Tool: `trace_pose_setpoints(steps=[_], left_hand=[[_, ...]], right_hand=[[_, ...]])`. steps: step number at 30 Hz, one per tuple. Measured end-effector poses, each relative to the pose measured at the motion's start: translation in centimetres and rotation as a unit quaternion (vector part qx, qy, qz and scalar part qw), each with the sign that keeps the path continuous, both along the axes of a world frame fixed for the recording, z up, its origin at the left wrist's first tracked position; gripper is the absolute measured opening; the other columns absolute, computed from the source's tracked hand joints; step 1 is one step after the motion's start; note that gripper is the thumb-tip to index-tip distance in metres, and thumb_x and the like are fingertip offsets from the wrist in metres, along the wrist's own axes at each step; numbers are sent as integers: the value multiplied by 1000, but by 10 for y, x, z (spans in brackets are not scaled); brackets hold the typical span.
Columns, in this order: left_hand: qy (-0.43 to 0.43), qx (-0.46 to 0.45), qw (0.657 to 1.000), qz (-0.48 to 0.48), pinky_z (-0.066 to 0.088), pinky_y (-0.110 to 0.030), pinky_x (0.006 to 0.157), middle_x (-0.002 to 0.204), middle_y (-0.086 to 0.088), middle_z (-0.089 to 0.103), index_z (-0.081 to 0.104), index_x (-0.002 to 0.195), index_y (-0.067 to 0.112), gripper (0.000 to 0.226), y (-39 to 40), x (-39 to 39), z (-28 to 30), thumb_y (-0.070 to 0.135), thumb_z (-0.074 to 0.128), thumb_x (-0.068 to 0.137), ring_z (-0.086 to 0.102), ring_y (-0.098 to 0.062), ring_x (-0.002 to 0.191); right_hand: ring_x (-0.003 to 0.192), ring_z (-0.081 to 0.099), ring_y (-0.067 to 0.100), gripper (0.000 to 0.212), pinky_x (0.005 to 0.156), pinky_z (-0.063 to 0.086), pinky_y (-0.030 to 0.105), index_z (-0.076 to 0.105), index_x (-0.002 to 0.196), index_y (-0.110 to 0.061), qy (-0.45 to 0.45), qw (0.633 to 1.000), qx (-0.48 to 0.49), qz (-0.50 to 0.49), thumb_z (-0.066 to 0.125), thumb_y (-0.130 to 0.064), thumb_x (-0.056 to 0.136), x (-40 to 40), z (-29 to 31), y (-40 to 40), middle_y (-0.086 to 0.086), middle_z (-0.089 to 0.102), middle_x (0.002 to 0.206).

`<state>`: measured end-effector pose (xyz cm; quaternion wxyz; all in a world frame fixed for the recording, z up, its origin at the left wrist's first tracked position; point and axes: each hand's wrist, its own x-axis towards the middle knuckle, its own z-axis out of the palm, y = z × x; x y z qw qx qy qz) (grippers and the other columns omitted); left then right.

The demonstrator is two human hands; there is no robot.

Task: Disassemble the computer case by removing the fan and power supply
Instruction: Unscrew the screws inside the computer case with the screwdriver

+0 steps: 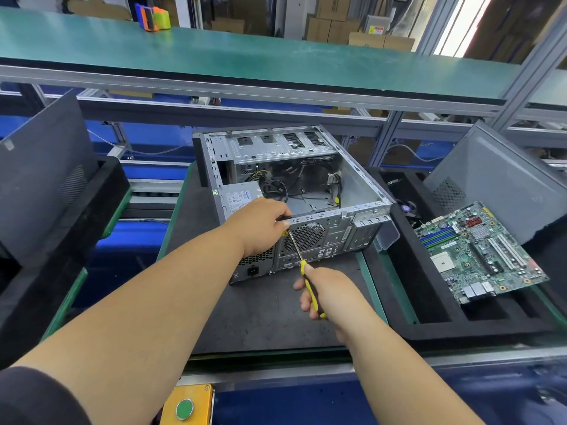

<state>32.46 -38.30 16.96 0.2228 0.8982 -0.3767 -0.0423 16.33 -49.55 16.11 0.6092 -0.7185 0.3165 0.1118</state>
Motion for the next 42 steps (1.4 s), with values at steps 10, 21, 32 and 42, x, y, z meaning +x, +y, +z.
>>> trace_pose_setpoints(steps=[10, 21, 32, 42], left_hand=[[6, 2, 1000, -1, 36, -30, 86, 101, 10, 49, 60, 113, 23, 19, -1, 0, 0, 29, 48, 100, 41, -12, 102], [2, 2, 1000, -2, 37, -30, 86, 107, 5, 55, 61, 113, 22, 20, 0, -1, 2, 28, 48, 100, 40, -11, 99], [5, 1, 1000, -3, 36, -29, 86, 99, 11, 48, 61, 113, 23, 19, 0, -1, 1, 27, 47, 100, 40, -10, 99], [1, -1, 1000, -1, 36, -30, 85, 103, 8, 51, 61, 115, 21, 21, -1, 0, 0, 28, 48, 100, 41, -11, 98]], right_hand=[[30, 26, 8, 41, 38, 20, 21, 61, 82, -4, -70, 842, 531, -63, 48, -40, 94, -9, -5, -5, -1, 35, 49], [33, 27, 13, 44, 42, 23, 23, 52, 77, -12, -10, 994, 89, -65, 36, -42, 105, 1, -3, 9, 0, 38, 42], [76, 57, 23, 31, 56, 33, 31, 47, 105, -21, -17, 828, -547, 119, 27, -45, 105, -5, -4, 11, -1, 65, 90], [35, 29, 11, 46, 43, 22, 23, 63, 88, 0, -27, 893, 440, -87, 45, -41, 98, -7, 1, -15, 3, 43, 52]])
